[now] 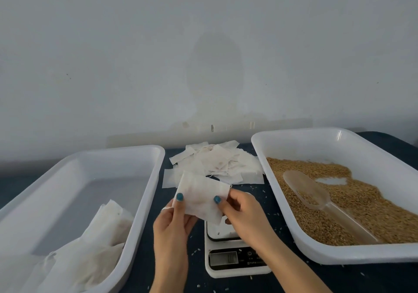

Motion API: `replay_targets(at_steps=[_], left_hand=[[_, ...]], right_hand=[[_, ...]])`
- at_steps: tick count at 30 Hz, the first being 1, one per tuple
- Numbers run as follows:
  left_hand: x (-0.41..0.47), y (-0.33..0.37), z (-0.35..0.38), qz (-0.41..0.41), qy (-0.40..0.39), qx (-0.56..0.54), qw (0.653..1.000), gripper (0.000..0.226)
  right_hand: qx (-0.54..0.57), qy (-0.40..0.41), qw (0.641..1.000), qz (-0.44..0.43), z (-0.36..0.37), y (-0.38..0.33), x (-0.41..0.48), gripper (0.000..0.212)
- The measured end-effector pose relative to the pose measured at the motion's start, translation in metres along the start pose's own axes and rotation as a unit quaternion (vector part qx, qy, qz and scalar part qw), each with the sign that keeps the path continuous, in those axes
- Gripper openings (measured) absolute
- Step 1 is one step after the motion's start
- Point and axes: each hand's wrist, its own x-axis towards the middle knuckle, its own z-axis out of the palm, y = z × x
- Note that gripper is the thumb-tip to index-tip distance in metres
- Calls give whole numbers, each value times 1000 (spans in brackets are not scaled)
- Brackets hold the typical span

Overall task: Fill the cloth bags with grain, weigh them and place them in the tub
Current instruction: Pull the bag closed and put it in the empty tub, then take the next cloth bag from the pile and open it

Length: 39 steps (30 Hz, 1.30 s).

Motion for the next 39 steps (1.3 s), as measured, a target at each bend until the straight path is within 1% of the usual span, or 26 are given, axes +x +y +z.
replay_targets(at_steps=[2,3,4,6,7,8,10,11,12,15,17,19,21,23,25,30,33,35,38,39], left_hand=[[8,3,-4,33,-3,77,996,36],[12,5,-6,64,-3,136,989,34],[14,6,-7,107,-2,212,971,38],[15,6,-8,204,4,351,914,51],[12,7,-6,248,7,388,888,53],[7,8,-3,285,11,416,864,51],[-3,8,4,342,-4,479,809,38],[-9,7,6,366,-24,503,782,30],[-15,8,9,379,-38,513,769,29],[-23,6,12,398,-70,496,768,37],[-27,2,14,401,-75,505,761,48],[-27,0,14,400,-79,487,772,55],[-30,2,15,394,-67,454,796,50],[-33,4,17,382,-58,431,815,43],[-34,5,18,371,-60,415,829,43],[-35,9,20,362,-90,430,822,46],[-33,5,17,356,-114,448,812,43],[-32,2,15,340,-119,456,814,40],[-32,0,14,310,-119,462,822,29],[-31,0,14,308,-116,464,822,29]], right_hand=[[8,1,1000,17,-2,2,-1,22],[5,15,1000,24,-2,2,-3,23],[-14,44,999,17,-2,1,-4,24],[-50,91,994,-27,-2,-3,-8,21],[-48,79,995,-46,-1,-7,-9,17],[-25,44,997,-49,0,-13,-10,18],[62,-30,997,-17,3,-26,-10,25],[92,-42,995,-7,3,-30,-10,26],[100,-37,994,-7,2,-32,-8,26],[104,-21,994,3,-7,-34,-4,18],[116,-42,992,18,-14,-34,-3,19],[136,-71,988,31,-19,-35,-4,19],[148,-82,985,32,-22,-36,-5,15],[137,-76,987,19,-22,-37,-6,10],[135,-68,989,4,-22,-36,-8,12],[136,-57,989,-11,-25,-36,-9,12],[125,-42,991,-24,-26,-35,-9,20],[96,-29,994,-36,-26,-34,-9,23],[19,-23,999,-44,-26,-33,-9,26],[-7,-21,999,-45,-25,-32,-9,27]])
